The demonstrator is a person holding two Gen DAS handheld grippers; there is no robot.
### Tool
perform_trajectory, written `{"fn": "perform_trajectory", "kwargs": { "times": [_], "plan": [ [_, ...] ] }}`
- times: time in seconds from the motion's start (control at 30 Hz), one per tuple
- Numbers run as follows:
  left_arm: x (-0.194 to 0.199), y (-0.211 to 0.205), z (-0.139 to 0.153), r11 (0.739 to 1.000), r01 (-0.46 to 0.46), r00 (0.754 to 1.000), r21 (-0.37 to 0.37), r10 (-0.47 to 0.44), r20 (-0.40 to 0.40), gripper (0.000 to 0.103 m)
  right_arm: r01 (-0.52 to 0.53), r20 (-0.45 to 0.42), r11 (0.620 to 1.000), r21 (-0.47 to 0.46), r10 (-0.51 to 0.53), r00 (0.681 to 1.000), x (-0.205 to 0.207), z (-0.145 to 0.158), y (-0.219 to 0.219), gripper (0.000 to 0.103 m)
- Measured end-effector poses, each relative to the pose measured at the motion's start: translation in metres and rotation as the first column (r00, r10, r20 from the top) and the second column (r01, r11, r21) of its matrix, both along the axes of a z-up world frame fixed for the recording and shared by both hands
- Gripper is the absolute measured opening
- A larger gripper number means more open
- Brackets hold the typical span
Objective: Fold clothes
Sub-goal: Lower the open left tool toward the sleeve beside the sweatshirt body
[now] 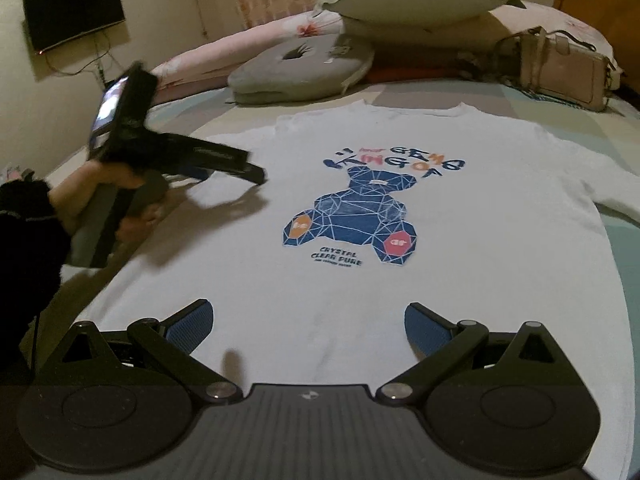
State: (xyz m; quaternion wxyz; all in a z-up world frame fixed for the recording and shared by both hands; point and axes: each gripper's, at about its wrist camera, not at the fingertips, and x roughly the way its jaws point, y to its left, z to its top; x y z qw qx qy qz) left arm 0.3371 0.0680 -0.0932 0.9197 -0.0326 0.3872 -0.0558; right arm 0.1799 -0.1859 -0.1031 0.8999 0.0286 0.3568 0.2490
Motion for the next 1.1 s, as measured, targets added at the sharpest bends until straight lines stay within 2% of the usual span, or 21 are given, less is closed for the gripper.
{"fn": "perform_trajectory", "kwargs": {
  "times": [0.03,0.1,0.2,0.33,0.47,0.53,0.57,0.7,0.8,0.87,0.93,1.03,1.1],
  "plan": [
    [-0.003,0.001,0.004,1.0,0.004,1.0,-0.004,-0.004,0.008,0.102,0.0,-0.002,1.0,0.008,0.0,1.0,0.0,0.0,-0.001,0.103],
    [-0.005,-0.004,0.023,0.999,0.047,0.995,0.0,-0.047,0.084,0.102,0.005,-0.005,1.0,0.012,-0.005,1.0,0.001,0.0,-0.002,0.103],
    [0.014,-0.018,0.033,0.995,0.093,0.986,0.045,-0.098,0.133,0.102,0.011,-0.014,1.0,0.002,-0.011,1.0,0.002,-0.001,-0.002,0.103],
    [0.036,-0.025,0.014,0.993,0.087,0.992,0.074,-0.093,0.082,0.102,0.018,-0.015,1.0,-0.001,-0.018,1.0,0.003,-0.001,-0.002,0.103],
    [0.02,-0.019,-0.005,0.993,0.116,0.993,0.029,-0.117,0.03,0.102,0.027,-0.017,1.0,0.005,-0.027,0.999,0.002,0.0,-0.005,0.103],
    [0.016,-0.018,-0.013,0.992,0.111,0.994,0.061,-0.112,0.015,0.102,0.028,-0.026,1.0,0.011,-0.028,0.999,0.003,0.001,-0.006,0.103],
    [0.013,-0.018,-0.013,0.989,0.124,0.992,0.082,-0.126,0.015,0.102,0.03,-0.029,0.999,0.011,-0.03,0.999,0.003,0.001,-0.006,0.103],
    [0.011,-0.017,0.003,0.991,0.123,0.992,0.062,-0.122,-0.019,0.102,0.046,-0.03,0.999,0.003,-0.046,0.999,0.004,0.002,-0.007,0.103],
    [0.012,-0.014,0.022,0.99,0.13,0.991,0.045,-0.132,0.038,0.102,0.049,-0.034,0.999,0.012,-0.048,0.998,0.004,0.002,-0.009,0.103],
    [0.02,-0.011,0.028,0.993,0.109,0.992,0.05,-0.112,0.063,0.102,0.047,-0.033,0.999,0.014,-0.047,0.998,0.003,0.003,-0.009,0.103],
    [0.029,-0.001,0.023,0.997,0.073,0.997,0.038,-0.074,0.036,0.102,0.051,-0.033,0.999,0.012,-0.05,0.998,0.003,0.004,-0.01,0.103],
    [0.035,0.018,0.007,1.0,-0.015,0.999,0.017,0.016,-0.033,0.102,0.058,-0.032,0.998,0.013,-0.058,0.998,0.003,0.005,-0.012,0.103],
    [0.035,0.034,-0.007,0.996,-0.088,0.992,0.0,0.088,-0.093,0.102,0.065,-0.034,0.998,0.019,-0.064,0.997,0.004,0.006,-0.014,0.103]
  ]
}}
